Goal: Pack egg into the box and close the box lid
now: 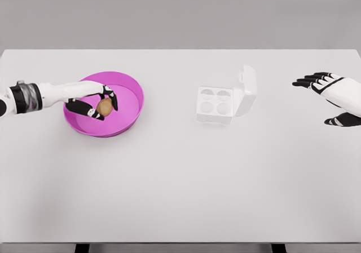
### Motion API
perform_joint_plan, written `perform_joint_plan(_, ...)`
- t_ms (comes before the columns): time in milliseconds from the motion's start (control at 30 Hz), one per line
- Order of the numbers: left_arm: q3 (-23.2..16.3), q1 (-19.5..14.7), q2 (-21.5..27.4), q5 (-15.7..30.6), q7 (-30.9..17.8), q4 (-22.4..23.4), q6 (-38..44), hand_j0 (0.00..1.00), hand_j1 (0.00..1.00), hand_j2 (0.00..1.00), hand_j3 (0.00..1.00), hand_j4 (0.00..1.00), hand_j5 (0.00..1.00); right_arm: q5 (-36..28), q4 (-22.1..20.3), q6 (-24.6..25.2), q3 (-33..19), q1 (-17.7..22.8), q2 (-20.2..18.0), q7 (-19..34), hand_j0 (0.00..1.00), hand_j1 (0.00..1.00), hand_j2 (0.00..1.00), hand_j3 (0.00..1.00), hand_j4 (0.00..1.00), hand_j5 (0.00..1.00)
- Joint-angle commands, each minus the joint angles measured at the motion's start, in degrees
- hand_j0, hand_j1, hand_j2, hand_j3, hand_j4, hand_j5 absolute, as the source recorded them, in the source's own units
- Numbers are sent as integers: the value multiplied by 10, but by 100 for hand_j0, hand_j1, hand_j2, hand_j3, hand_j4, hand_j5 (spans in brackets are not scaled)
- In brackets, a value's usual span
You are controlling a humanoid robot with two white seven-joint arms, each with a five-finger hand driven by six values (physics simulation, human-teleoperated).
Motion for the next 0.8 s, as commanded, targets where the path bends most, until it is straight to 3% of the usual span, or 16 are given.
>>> perform_joint_plan(0, 1, 0, 0, 3, 0, -11, -1, 45, 45, 45, 45, 45, 45, -4, -1, 2, 0, 0, 0, 0, 100, 100, 100, 100, 100, 100)
perform_joint_plan(767, 50, -8, -56, 4, 0, -18, 5, 44, 44, 44, 44, 44, 44, -4, -5, 2, 1, 2, 1, 0, 100, 100, 100, 100, 100, 100)
